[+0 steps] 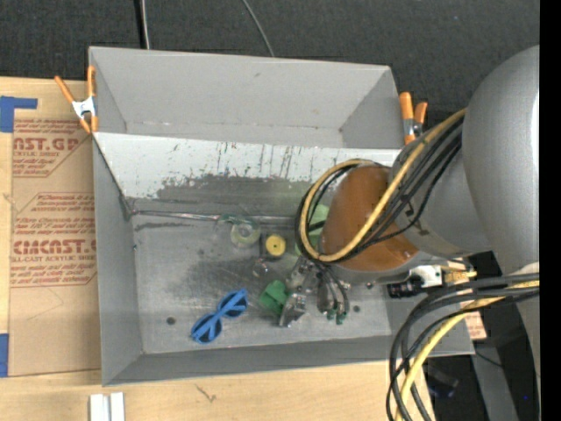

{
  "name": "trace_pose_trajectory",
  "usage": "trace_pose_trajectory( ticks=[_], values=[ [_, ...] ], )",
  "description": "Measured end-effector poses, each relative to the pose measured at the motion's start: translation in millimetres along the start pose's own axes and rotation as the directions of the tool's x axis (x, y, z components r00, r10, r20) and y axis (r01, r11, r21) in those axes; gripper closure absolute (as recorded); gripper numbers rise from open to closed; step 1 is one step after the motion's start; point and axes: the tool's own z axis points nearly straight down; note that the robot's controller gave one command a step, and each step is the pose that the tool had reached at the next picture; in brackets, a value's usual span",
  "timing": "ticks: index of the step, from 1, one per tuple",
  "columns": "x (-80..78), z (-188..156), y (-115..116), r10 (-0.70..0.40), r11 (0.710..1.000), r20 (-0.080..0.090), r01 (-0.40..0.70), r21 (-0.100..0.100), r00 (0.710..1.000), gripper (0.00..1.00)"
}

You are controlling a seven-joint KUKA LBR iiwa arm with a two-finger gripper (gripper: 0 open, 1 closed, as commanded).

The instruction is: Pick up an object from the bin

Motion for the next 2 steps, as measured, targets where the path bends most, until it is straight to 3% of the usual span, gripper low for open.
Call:
trace_pose_trajectory(
  ticks=[1, 2],
  values=[
    [-2.6, -61, 1, -0.001, 1.0, -0.012, 0.001, 0.001, 1.0, 1.0],
    [-3.3, -86, 2, -0.002, 1.0, -0.016, 0.002, 0.002, 1.0, 1.0]
  ],
)
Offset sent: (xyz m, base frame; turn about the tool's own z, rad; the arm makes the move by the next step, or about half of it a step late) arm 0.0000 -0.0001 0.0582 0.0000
